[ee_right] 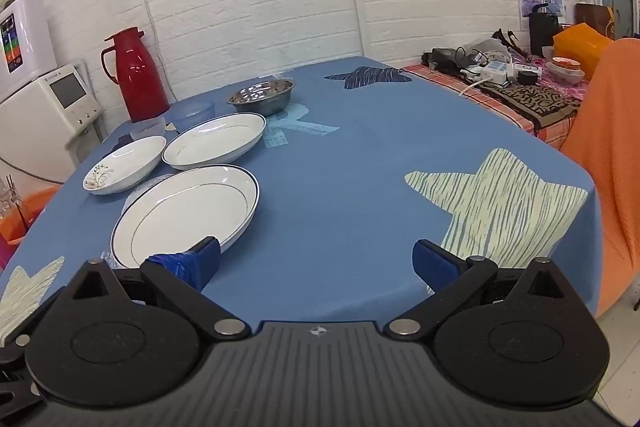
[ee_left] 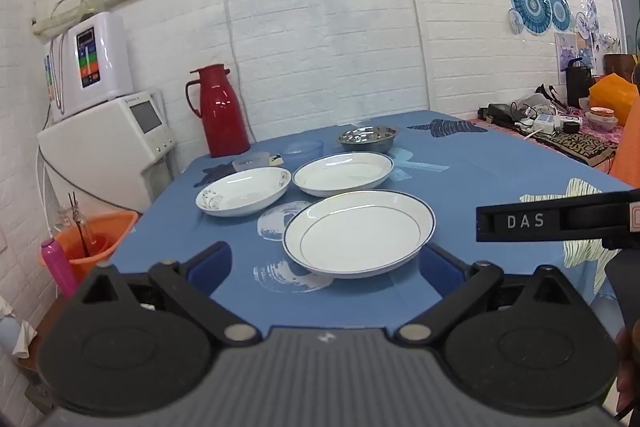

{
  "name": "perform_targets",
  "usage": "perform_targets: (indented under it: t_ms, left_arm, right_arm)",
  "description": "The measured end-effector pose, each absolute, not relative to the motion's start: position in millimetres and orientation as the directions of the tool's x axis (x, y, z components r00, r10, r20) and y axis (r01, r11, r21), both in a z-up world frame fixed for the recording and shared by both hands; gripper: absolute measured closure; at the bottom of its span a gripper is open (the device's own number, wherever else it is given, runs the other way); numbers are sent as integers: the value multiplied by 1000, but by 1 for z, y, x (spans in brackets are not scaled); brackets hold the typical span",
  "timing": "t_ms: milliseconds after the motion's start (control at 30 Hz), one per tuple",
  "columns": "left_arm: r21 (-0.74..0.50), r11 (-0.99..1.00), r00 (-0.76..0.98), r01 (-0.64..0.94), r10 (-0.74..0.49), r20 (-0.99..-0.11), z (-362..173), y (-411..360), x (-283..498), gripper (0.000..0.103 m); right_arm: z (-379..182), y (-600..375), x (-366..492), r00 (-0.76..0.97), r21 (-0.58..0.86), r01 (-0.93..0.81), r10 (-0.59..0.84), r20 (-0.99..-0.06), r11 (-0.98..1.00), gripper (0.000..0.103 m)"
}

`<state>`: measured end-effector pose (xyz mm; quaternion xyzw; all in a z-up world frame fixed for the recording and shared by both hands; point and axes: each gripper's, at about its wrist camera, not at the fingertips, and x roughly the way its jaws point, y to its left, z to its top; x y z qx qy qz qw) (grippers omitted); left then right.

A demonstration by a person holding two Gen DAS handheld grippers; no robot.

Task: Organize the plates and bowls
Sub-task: 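Move both grippers toward the large gold-rimmed white plate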

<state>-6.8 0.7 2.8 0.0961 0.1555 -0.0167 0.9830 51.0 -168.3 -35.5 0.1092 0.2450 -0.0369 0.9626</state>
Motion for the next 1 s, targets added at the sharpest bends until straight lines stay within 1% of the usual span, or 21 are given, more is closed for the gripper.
perform_targets:
  t_ms: [233,467,1000]
  left_arm:
    - [147,987,930,66,-7,-368,1,5,2,4]
    - [164,985,931,47,16,-364,0,4,5,4]
    - [146,988,928,48,9,-373,-3,8,7,4]
  right_arm:
    - [-31,-161,48,876,199,115,-5,-483,973,13]
    - [-35,-166,51,875,209,102,12,-483,973,13]
    - [-35,-158,53,873,198,80,27,-486,977,13]
